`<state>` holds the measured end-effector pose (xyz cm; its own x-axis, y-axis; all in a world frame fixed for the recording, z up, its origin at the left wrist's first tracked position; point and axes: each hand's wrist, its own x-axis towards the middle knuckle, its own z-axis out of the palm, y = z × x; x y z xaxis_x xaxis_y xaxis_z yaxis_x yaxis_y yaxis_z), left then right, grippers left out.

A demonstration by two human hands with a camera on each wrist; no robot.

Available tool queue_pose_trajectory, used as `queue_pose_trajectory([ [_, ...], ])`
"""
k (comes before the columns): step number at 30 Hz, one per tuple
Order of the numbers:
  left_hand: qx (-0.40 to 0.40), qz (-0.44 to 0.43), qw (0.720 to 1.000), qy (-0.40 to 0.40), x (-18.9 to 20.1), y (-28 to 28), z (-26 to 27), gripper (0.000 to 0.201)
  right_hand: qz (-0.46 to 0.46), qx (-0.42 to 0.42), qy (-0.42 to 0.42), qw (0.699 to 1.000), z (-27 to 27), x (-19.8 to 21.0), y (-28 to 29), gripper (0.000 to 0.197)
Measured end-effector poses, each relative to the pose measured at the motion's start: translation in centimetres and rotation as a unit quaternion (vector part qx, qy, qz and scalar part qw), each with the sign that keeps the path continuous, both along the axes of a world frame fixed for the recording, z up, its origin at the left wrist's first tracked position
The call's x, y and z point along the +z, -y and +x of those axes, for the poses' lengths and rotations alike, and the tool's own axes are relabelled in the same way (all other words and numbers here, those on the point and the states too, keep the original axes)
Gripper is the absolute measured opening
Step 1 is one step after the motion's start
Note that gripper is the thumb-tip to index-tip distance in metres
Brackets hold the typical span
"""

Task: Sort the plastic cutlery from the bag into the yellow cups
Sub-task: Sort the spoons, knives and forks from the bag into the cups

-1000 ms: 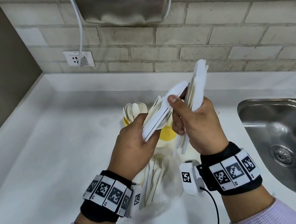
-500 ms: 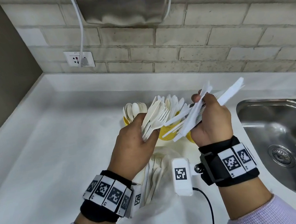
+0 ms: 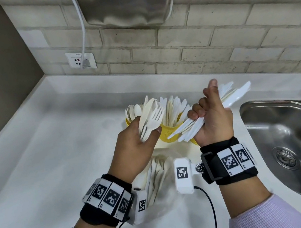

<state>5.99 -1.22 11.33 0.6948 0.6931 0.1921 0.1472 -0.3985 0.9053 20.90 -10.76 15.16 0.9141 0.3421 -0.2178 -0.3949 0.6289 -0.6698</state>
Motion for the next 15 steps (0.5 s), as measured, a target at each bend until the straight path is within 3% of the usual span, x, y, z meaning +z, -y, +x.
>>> queue_pose_trajectory([
  [4,-0.009,-0.09,0.996,0.005,0.4,0.0,-0.1,0.031,0.014,0.024,0.071,0.997,-0.6,0.7,-0.1,0.013],
  [6,-0.014,-0.161,0.987,0.014,0.7,0.0,-0.2,0.028,-0.012,0.015,0.146,0.989,-1.5,1.5,-0.1,0.015],
  [8,-0.034,-0.268,0.962,0.042,0.8,0.1,0.0,0.021,-0.038,0.008,0.254,0.966,-2.6,2.5,-0.1,0.015],
  [11,-0.069,-0.4,0.912,0.058,0.6,0.1,0.2,0.029,-0.049,0.017,0.384,0.922,-4.7,3.7,0.0,0.012],
  [15,-0.101,-0.477,0.869,0.079,0.7,0.1,0.3,0.048,-0.105,0.041,0.402,0.909,-6.1,2.3,-0.9,0.017],
])
